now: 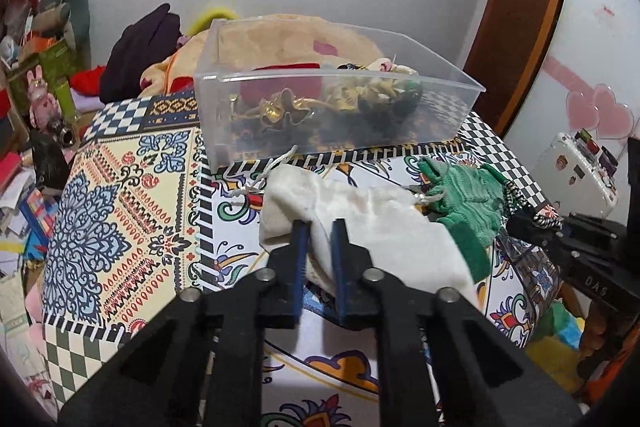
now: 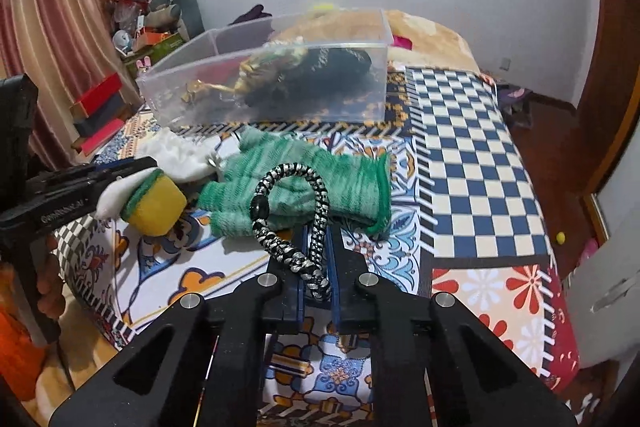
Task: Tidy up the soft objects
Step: 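Grasp the white cloth bag with left tool while right tool grasps the braided cord, then drop the white bag into the box while right tool drops the braided cord in, then grasp the green sponge with left tool while right tool grasps the green glove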
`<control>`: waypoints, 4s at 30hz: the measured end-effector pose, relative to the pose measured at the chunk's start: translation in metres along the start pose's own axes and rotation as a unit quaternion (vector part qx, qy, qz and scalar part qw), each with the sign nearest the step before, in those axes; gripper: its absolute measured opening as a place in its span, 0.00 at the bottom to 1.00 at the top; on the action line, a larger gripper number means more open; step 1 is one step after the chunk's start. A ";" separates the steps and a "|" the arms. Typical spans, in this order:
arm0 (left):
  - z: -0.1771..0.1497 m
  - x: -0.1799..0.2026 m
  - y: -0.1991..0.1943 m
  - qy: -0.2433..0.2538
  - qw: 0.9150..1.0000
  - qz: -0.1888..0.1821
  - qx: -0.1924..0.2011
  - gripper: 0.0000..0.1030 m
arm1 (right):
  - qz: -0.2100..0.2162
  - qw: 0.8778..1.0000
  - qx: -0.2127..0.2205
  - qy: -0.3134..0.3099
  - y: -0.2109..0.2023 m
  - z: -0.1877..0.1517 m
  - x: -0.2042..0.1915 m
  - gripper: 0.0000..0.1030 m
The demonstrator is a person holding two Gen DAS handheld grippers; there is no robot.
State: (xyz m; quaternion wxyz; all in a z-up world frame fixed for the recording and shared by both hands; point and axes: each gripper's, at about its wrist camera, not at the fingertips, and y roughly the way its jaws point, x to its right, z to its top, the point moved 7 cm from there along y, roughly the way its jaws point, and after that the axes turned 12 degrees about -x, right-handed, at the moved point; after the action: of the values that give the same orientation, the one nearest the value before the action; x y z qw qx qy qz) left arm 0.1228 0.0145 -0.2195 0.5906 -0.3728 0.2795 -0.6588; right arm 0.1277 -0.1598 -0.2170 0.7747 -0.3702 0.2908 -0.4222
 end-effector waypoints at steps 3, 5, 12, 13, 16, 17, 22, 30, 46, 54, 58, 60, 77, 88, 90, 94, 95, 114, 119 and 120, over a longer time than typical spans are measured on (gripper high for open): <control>0.002 0.000 -0.008 -0.001 1.000 -0.001 0.010 0.06 | 0.001 1.000 0.010 -0.003 -0.008 0.004 -0.002 0.08; 0.005 -0.001 -0.015 -0.004 1.000 -0.005 0.019 0.03 | 0.004 1.000 0.018 -0.002 -0.014 0.008 -0.002 0.08; 0.020 0.002 -0.049 -0.002 0.998 -0.009 0.058 0.02 | 0.012 0.999 0.052 0.000 -0.036 0.026 -0.002 0.08; 0.023 0.002 -0.054 -0.001 0.998 -0.009 0.065 0.02 | 0.014 0.998 0.055 0.001 -0.038 0.028 -0.002 0.08; 0.033 0.003 -0.067 0.003 0.996 -0.009 0.084 0.02 | 0.013 0.998 0.069 0.000 -0.045 0.036 0.000 0.08; 0.036 0.003 -0.071 0.004 0.996 -0.012 0.089 0.02 | 0.013 0.997 0.074 0.000 -0.047 0.039 0.000 0.08; 0.056 0.004 -0.086 0.005 0.993 -0.021 0.112 0.02 | 0.014 0.996 0.093 -0.005 -0.053 0.053 -0.004 0.08; 0.091 0.000 -0.097 0.001 0.989 -0.023 0.143 0.02 | 0.017 0.993 0.114 -0.008 -0.049 0.083 -0.009 0.08; 0.163 -0.008 -0.085 0.004 0.984 0.012 0.180 0.02 | 0.005 0.989 0.148 -0.012 -0.037 0.161 -0.002 0.08; 0.172 -0.008 -0.030 -0.008 0.992 -0.004 0.123 0.02 | 0.003 0.995 0.098 -0.015 0.008 0.168 -0.005 0.08; 0.170 -0.008 0.002 -0.015 0.996 -0.008 0.082 0.02 | -0.009 0.997 0.074 -0.023 0.025 0.168 -0.005 0.08; 0.168 -0.008 0.010 -0.013 0.997 -0.004 0.073 0.02 | -0.014 0.998 0.058 -0.022 0.033 0.167 -0.004 0.08; 0.150 -0.007 0.012 0.004 0.999 0.000 0.043 0.18 | -0.046 0.997 0.036 -0.050 0.032 0.155 -0.005 0.42; 0.136 0.002 -0.036 0.021 0.996 -0.008 0.086 0.44 | -0.046 0.996 0.057 -0.046 0.008 0.140 0.005 0.54; 0.131 0.004 -0.045 0.023 0.995 -0.009 0.092 0.49 | -0.038 0.996 0.064 -0.042 0.000 0.135 0.006 0.60; 0.117 0.002 -0.059 0.023 0.994 -0.011 0.102 0.63 | -0.029 0.995 0.082 -0.039 -0.013 0.125 0.004 0.77; 0.113 0.002 -0.061 0.023 0.994 -0.010 0.102 0.66 | -0.026 0.995 0.085 -0.039 -0.016 0.122 0.003 0.80; 0.003 -0.007 -0.025 0.017 1.000 0.023 -0.011 0.86 | 0.011 0.999 0.002 -0.048 0.022 0.049 -0.018 0.93; -0.019 -0.006 -0.011 0.009 0.999 0.017 -0.041 0.86 | 0.013 0.999 -0.025 -0.038 0.038 0.033 -0.018 0.92; -0.023 -0.005 -0.009 0.009 0.999 0.017 -0.046 0.86 | 0.013 0.999 -0.026 -0.037 0.039 0.031 -0.017 0.92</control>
State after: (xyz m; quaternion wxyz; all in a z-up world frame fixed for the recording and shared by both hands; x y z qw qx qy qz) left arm 0.0992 0.0193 -0.2262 0.5814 -0.3890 0.3206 -0.6386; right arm 0.1604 -0.1200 -0.2293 0.7805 -0.4021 0.2778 -0.3899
